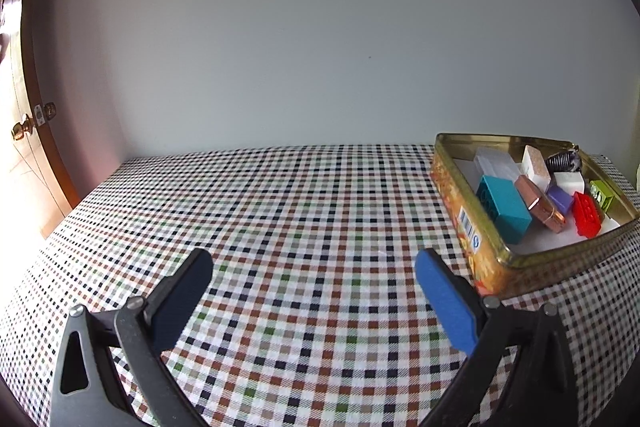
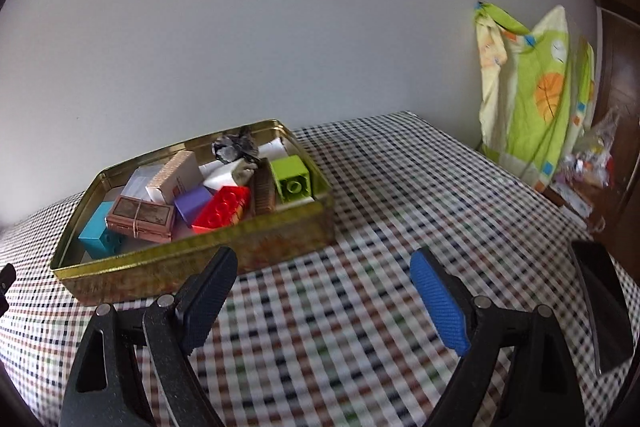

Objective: Organize rigid objects

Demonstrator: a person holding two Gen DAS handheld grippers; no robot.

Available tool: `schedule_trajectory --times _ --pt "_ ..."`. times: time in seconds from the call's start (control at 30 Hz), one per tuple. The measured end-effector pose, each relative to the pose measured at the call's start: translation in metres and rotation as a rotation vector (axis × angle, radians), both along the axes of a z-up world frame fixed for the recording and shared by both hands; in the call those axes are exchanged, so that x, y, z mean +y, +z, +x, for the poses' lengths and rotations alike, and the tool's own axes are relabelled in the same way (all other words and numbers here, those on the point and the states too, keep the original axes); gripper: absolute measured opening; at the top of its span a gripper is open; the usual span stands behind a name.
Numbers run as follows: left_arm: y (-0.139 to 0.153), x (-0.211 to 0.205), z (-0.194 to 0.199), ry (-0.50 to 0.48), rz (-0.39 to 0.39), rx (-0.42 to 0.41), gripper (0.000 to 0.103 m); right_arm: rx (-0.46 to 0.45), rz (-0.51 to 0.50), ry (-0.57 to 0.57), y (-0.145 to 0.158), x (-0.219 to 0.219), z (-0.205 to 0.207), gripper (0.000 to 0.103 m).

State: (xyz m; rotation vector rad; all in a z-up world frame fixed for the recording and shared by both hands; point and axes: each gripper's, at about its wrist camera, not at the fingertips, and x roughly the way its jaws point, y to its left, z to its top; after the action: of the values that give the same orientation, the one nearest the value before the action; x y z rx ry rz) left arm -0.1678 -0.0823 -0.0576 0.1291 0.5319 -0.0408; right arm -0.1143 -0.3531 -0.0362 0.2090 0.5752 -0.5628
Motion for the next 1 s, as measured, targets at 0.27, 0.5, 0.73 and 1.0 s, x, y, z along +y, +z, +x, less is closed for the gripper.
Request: schedule_trajectory --times 0.27,0.5,0.73,1.0 --pt "0.003 0.0 -0.018 -0.019 -0.013 -0.03 0.103 -0.083 -0.04 0.004 0.01 0.014 -0.021 0.09" --pt "0.013 -0.024 -0.051 -0.132 -0.018 -0.141 0.103 -0.268 -0.238 0.08 0.029 0.06 -0.044 0.097" --pt "0.032 -0.042 -0.07 -0.157 0.011 -0.202 0.103 -0.313 -0.247 0.137 0.053 0.079 -0.038 0.099" --pt "0.038 -0.053 -0.071 -0.169 -0.036 -0.151 0.103 -0.328 -0.248 0.152 0.064 0.087 -0.039 0.099"
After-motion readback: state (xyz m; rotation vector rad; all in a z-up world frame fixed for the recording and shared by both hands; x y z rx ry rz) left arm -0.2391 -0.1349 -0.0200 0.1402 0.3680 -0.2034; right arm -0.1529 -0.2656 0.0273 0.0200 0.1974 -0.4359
